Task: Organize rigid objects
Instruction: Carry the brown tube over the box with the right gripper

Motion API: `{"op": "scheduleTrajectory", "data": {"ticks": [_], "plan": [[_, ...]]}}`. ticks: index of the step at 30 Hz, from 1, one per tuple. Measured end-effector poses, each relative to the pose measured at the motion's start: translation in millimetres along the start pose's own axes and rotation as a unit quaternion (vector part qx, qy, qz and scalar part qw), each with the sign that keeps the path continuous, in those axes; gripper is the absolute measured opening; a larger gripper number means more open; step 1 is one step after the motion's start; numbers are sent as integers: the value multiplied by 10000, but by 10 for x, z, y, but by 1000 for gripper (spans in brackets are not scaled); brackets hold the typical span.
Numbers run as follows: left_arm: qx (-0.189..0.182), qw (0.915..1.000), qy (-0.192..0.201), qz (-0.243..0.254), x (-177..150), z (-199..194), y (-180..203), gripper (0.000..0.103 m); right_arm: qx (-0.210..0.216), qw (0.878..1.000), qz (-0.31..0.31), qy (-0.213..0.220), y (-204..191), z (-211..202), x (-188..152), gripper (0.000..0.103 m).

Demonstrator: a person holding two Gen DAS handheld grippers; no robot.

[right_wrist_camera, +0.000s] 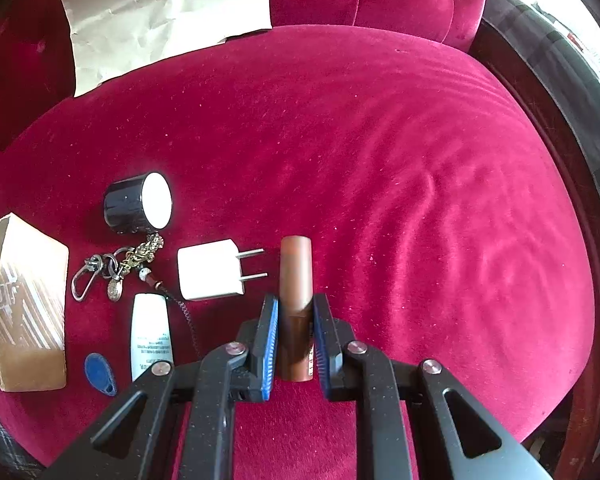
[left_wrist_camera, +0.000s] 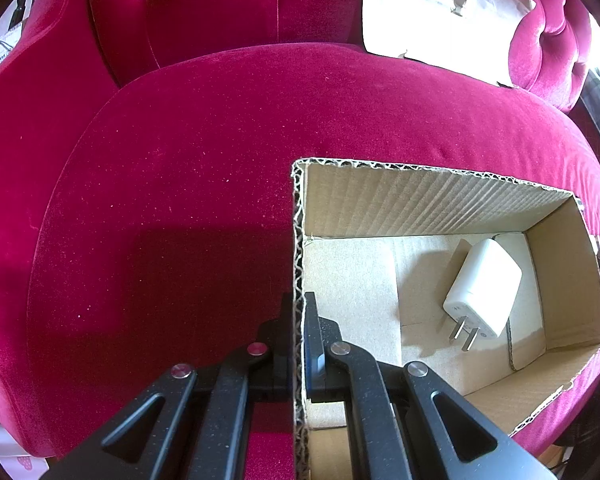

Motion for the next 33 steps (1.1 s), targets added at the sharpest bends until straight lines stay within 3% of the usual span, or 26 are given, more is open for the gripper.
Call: {"op": "scheduleTrajectory", "data": {"ticks": [8,11,15,23,33], "plan": [[-6,10000,15,-3,11,10,11,3,-23,9999,30,119,87,-209,56,17],[3,10000,17,17,12,20,14,3,0,9998,2,196,-38,-437,-110,17],[-7,10000,31,6,22,36,13,3,45,9997,-59,235,-160,-494,6,17],[-22,10000,52,-8,-23,15,-8,2,178,9988,-267,366,-391,-792,-124,17],[18,10000,72,30,-32,18,-6,2,432,9953,-612,612,-774,-1121,-47,17]]}}
Point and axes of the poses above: each gripper's, at about its wrist camera, not at the fingertips, and z roughly the way its jaws point, y to its right, x to its top, the point moved 4 cm from there along z, roughly the way its jaws point, and after that the axes turned 13 degrees about -x, right-handed, at the moved point
